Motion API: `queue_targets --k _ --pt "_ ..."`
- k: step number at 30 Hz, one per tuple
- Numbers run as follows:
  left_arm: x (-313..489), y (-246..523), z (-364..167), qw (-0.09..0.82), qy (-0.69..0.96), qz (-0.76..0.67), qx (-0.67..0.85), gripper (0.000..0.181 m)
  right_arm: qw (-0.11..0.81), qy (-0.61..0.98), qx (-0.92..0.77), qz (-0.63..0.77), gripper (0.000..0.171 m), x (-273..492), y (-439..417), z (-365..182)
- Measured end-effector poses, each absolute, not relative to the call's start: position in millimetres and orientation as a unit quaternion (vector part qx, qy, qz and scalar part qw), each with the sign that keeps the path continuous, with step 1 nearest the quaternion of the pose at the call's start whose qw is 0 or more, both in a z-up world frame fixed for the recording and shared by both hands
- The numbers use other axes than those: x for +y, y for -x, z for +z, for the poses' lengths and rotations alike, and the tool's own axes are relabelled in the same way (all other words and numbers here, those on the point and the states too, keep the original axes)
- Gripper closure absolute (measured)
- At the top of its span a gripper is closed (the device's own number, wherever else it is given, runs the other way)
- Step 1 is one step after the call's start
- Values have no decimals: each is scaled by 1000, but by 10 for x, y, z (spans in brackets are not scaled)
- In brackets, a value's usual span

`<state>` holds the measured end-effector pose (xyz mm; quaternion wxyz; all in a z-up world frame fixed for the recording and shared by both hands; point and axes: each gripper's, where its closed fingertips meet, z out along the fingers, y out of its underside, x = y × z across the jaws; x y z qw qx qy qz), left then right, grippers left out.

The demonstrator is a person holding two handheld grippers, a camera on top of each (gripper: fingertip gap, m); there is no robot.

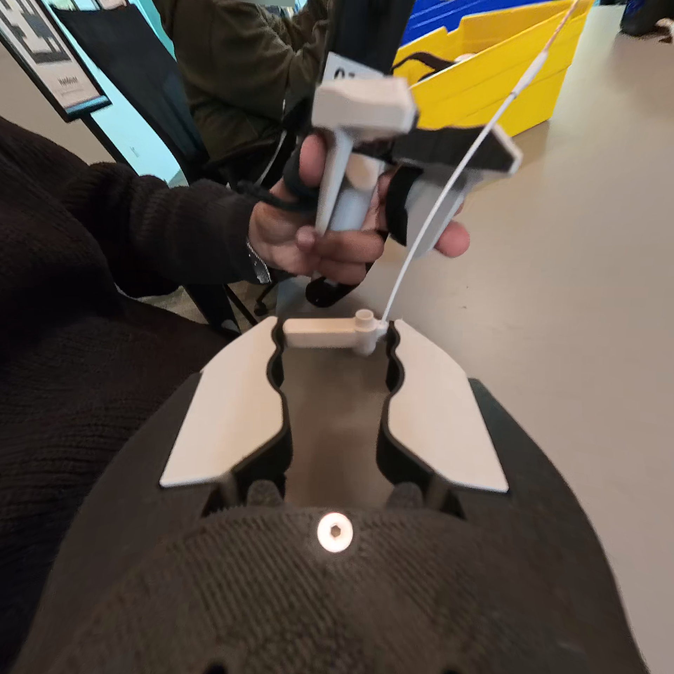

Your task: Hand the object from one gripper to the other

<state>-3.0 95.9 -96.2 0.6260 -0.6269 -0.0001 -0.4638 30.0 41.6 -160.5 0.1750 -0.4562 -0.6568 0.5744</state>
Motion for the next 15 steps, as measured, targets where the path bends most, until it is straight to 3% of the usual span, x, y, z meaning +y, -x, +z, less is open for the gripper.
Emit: queue_targets --k 4,15 --pt "974 150 -949 633 614 -470 -29 142 172 451 -677 555 116 362 -310 -1685" --pt "937 232 -893 640 594 -486 -37 178 170 448 -687 546 116 340 -320 -1726"
